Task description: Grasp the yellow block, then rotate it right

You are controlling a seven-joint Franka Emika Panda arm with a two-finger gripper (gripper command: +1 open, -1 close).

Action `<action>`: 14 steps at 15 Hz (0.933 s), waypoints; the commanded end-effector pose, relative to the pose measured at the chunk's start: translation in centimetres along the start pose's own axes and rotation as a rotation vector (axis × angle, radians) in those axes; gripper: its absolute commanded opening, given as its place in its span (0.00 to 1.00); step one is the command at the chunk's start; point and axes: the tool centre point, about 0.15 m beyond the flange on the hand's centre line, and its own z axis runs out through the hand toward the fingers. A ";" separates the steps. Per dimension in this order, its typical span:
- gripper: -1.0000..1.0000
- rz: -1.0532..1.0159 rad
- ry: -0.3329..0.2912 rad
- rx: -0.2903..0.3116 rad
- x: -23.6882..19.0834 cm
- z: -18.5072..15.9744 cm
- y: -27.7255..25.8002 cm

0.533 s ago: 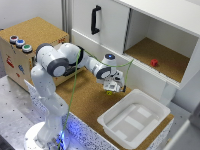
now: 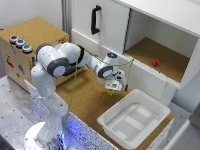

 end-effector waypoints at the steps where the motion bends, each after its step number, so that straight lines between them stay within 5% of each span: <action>1: 0.00 0.095 0.026 0.057 -1.3 -4.6 0.9; 5: 0.00 0.472 0.010 0.016 -1.7 -5.9 2.6; 7: 0.00 0.740 -0.036 0.021 -2.9 -5.0 2.8; 9: 0.00 0.995 -0.110 -0.047 -3.9 -3.1 3.3; 14: 0.00 1.443 -0.126 0.009 -4.3 -1.2 4.1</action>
